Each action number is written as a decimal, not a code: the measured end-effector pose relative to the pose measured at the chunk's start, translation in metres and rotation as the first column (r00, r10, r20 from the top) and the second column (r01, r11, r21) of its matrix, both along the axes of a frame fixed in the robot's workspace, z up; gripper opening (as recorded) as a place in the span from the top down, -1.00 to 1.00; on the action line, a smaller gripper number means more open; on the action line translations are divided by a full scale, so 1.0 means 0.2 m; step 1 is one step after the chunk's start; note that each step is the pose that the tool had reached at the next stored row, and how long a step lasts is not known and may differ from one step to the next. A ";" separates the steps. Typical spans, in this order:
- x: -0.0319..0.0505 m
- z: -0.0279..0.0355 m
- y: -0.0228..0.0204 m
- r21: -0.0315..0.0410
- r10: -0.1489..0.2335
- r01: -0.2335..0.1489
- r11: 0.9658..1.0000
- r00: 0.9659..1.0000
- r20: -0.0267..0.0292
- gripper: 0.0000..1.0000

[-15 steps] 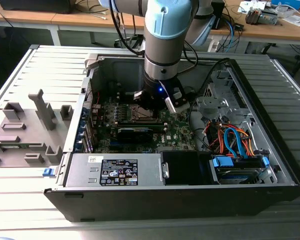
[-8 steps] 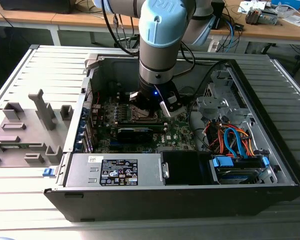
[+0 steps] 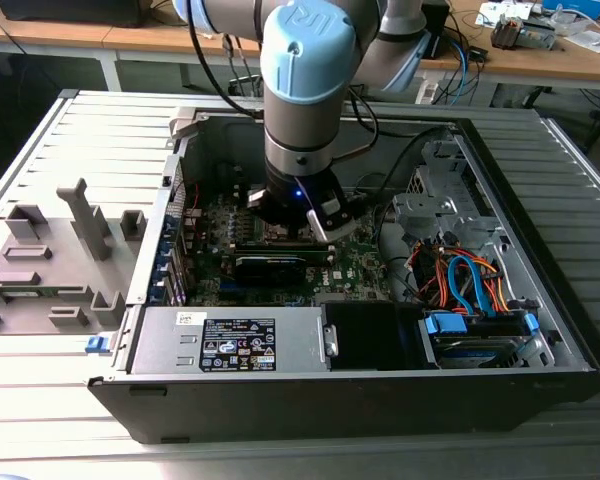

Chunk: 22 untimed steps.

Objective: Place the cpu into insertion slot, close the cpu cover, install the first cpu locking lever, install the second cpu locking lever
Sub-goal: 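Install the second cpu locking lever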

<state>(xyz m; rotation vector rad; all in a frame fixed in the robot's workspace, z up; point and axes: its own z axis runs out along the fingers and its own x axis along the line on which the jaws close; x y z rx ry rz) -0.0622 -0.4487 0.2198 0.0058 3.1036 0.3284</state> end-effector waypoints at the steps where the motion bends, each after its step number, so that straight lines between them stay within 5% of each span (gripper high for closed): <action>1: -0.009 -0.002 -0.002 0.000 0.000 0.000 1.000 1.000 0.000 0.79; 22: -0.142 -0.048 -0.017 0.013 0.004 -0.004 1.000 1.000 0.000 0.79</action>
